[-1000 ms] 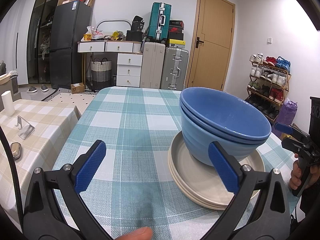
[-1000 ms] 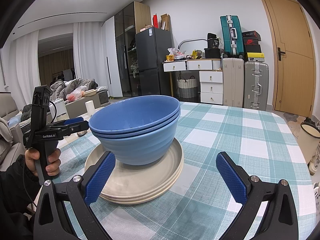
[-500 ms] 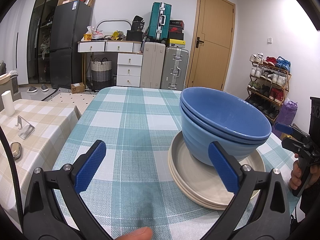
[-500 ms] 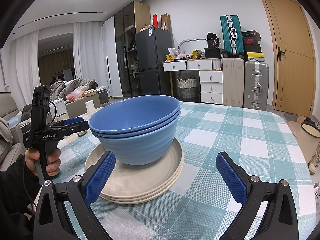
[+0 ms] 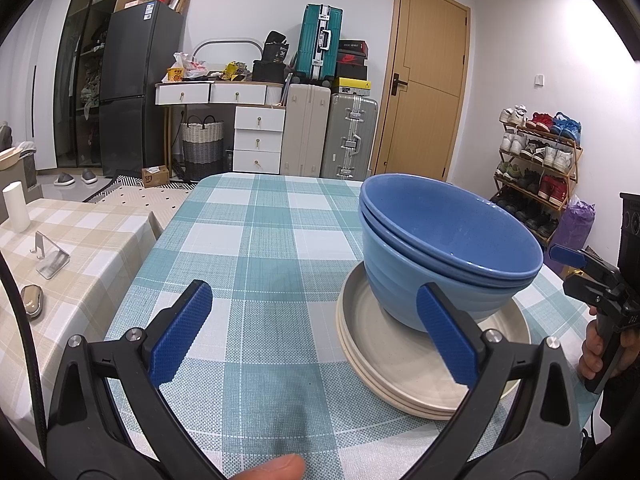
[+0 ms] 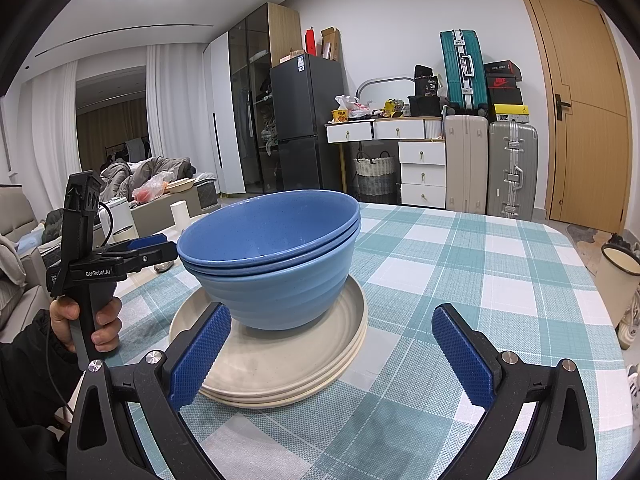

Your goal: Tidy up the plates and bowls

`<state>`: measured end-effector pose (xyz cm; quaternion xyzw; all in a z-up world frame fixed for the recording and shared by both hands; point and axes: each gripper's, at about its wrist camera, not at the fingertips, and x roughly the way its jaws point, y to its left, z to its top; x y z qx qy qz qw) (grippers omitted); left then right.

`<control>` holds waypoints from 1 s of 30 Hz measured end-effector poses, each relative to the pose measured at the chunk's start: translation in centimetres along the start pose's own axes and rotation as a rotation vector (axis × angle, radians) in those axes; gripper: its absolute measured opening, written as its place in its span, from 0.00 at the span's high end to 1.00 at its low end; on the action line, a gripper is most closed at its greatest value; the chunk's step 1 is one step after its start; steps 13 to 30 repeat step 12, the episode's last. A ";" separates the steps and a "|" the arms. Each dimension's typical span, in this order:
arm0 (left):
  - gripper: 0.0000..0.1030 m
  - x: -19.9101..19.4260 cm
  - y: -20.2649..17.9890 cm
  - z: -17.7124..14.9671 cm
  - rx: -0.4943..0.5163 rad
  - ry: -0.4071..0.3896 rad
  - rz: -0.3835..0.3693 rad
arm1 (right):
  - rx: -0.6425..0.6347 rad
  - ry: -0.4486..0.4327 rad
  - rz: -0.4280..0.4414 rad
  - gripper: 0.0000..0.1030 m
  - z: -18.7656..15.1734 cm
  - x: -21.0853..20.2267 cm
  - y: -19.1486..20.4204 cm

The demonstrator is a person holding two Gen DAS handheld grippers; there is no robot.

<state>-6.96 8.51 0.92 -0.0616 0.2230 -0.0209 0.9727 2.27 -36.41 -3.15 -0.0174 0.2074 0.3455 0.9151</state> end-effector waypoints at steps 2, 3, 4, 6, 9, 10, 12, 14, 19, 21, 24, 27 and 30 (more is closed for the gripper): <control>0.01 0.0 0.0 0.0 0.000 0.000 0.001 | 0.000 0.000 0.000 0.00 0.0 0.0 0.0; 0.01 0.0 0.0 0.0 0.000 0.000 0.000 | 0.000 0.000 0.000 0.00 0.0 0.0 0.0; 0.01 0.0 0.0 0.0 0.000 0.000 -0.001 | 0.000 0.000 0.000 0.00 0.0 0.0 0.0; 0.01 0.0 0.0 0.0 0.000 0.000 -0.001 | 0.000 0.000 0.000 0.00 0.0 0.0 0.0; 0.01 0.0 -0.1 0.0 0.003 -0.002 0.000 | 0.001 0.001 0.000 0.00 0.0 0.0 0.0; 0.01 0.0 0.0 0.0 0.002 0.000 0.001 | 0.001 0.001 0.000 0.00 0.0 0.0 0.0; 0.01 0.0 0.0 0.0 0.000 0.001 -0.001 | 0.001 0.001 0.000 0.00 0.0 0.0 0.0; 0.01 0.0 0.0 0.0 0.000 0.001 -0.001 | 0.001 0.001 0.000 0.00 0.0 0.0 0.0; 0.01 0.0 0.0 0.0 0.000 0.001 -0.001 | 0.001 0.001 0.000 0.00 0.0 0.0 0.0; 0.01 0.0 0.0 0.0 0.000 0.001 -0.001 | 0.001 0.001 0.000 0.00 0.0 0.0 0.0; 0.01 0.0 0.0 0.0 0.000 0.001 -0.001 | 0.001 0.001 0.000 0.00 0.0 0.0 0.0; 0.01 0.0 0.0 0.0 0.000 0.001 -0.001 | 0.001 0.001 0.000 0.00 0.0 0.0 0.0; 0.01 0.0 0.0 0.0 0.000 0.001 -0.001 | 0.001 0.001 0.000 0.00 0.0 0.0 0.0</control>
